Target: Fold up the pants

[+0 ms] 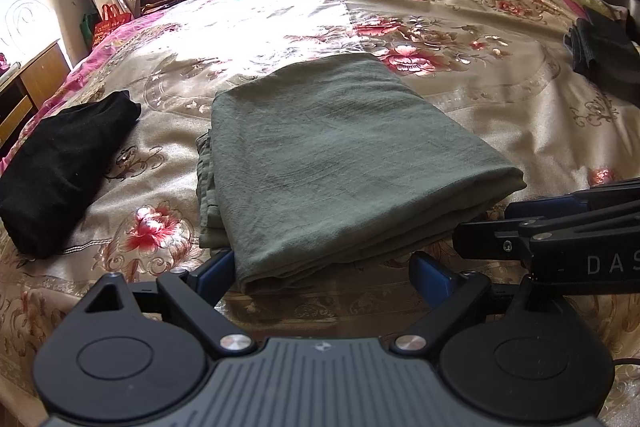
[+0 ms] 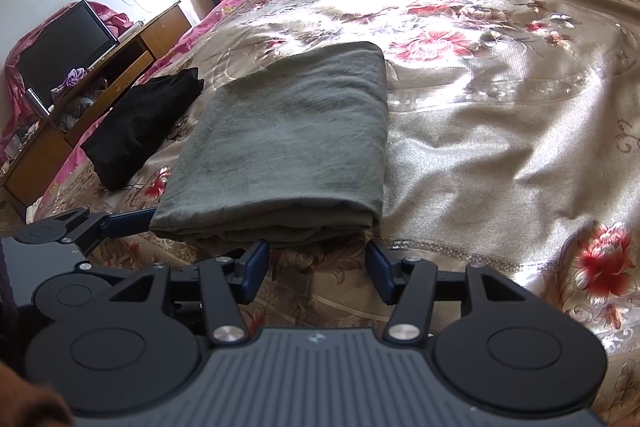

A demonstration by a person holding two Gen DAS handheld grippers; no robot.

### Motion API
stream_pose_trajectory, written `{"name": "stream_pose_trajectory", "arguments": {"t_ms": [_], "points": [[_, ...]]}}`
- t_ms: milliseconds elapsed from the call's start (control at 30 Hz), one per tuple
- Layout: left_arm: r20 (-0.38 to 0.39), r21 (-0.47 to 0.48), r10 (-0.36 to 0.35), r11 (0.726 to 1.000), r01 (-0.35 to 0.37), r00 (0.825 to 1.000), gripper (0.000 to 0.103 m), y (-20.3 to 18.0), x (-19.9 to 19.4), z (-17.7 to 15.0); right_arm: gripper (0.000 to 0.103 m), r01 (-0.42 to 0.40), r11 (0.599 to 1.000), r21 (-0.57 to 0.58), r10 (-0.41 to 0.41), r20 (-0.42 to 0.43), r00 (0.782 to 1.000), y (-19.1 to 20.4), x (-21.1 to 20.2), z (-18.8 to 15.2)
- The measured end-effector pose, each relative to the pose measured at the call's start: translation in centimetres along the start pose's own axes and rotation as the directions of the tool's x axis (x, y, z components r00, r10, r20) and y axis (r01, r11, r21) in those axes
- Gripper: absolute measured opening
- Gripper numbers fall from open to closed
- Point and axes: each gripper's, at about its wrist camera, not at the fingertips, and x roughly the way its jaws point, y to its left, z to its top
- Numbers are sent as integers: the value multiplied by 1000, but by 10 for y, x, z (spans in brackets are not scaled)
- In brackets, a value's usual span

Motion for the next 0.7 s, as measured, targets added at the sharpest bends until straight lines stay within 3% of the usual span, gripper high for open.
{"name": "stream_pose_trajectory", "arguments": {"t_ms": [700], "points": [[13,-13,14,1000,-14,1000,103,2,-4,1,55,11,1000,11,-11,10,1000,-1,-4,1]]}}
